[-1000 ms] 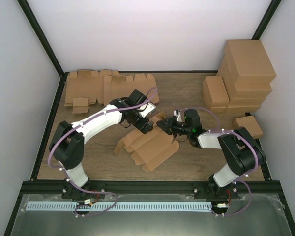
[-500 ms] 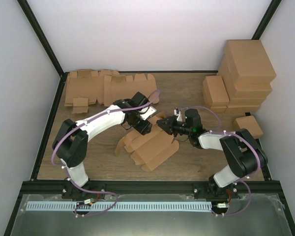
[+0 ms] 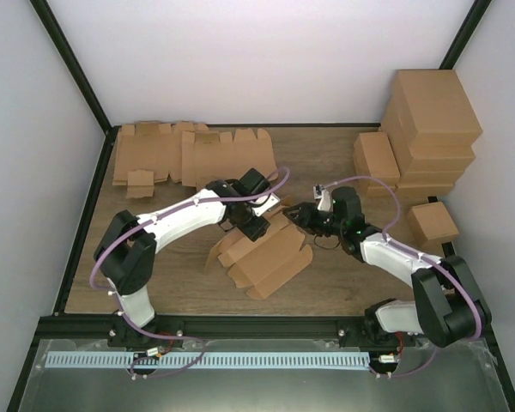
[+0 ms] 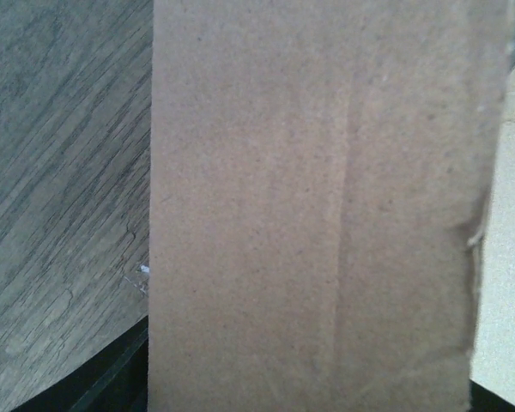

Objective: Fold the paper box

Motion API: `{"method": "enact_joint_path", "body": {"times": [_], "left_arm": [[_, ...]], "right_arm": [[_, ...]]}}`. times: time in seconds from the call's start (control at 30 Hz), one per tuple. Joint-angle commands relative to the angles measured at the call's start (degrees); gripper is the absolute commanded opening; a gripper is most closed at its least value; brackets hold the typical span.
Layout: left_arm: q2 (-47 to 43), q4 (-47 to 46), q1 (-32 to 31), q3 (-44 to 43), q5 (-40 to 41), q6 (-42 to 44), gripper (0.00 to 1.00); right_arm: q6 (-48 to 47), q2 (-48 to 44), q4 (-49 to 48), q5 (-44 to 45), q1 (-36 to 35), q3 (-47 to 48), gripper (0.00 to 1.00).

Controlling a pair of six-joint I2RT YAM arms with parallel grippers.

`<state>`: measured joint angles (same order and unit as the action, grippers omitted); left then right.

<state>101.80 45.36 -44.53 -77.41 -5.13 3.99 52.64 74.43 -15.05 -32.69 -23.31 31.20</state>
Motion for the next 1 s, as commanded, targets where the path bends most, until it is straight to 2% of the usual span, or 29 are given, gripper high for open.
{"method": "enact_joint_path", "body": {"times": [0.0,0.07,0.13,0.3,0.53,0.6,0.83,0.97], "left_arm": [[0.36,0.11,-0.72,-0.55,1.7,-0.47,0.59],[0.29,0.01,-0.71,-0.55,1.68,-0.39,0.59],[0.16,-0.02,-0.72,-0.62,1.7,-0.28,0.6],[-0.07,-0.18,-0.73,-0.55,1.7,-0.3,0.59],[0.06,-0.49,-0.73,-0.64,1.54,-0.3,0.6],[-0.01,-0.65,-0.66,-0.64,1.26,-0.34,0.6],[-1.98,-2.42,-0.58,-0.36,-4.96,-0.6,0.84],[-2.17,-2.62,0.17,-1.1,-8.45,-1.1,0.89]], "right_arm": [[-6.09,-0.64,5.38,-0.27,1.36,4.28,0.39],[-5.45,0.75,4.84,-3.39,1.42,5.97,0.46],[-3.42,1.84,3.76,-5.56,1.36,6.91,0.61],[2.65,3.48,-1.26,-7.93,1.42,6.37,0.63],[6.53,8.62,-6.05,-11.01,1.34,5.66,0.56],[7.0,9.23,-7.11,-11.23,1.28,4.82,0.5],[5.94,11.17,-7.34,-10.22,1.29,2.93,0.31],[5.85,12.24,-8.12,-10.05,1.29,2.06,0.25]]}}
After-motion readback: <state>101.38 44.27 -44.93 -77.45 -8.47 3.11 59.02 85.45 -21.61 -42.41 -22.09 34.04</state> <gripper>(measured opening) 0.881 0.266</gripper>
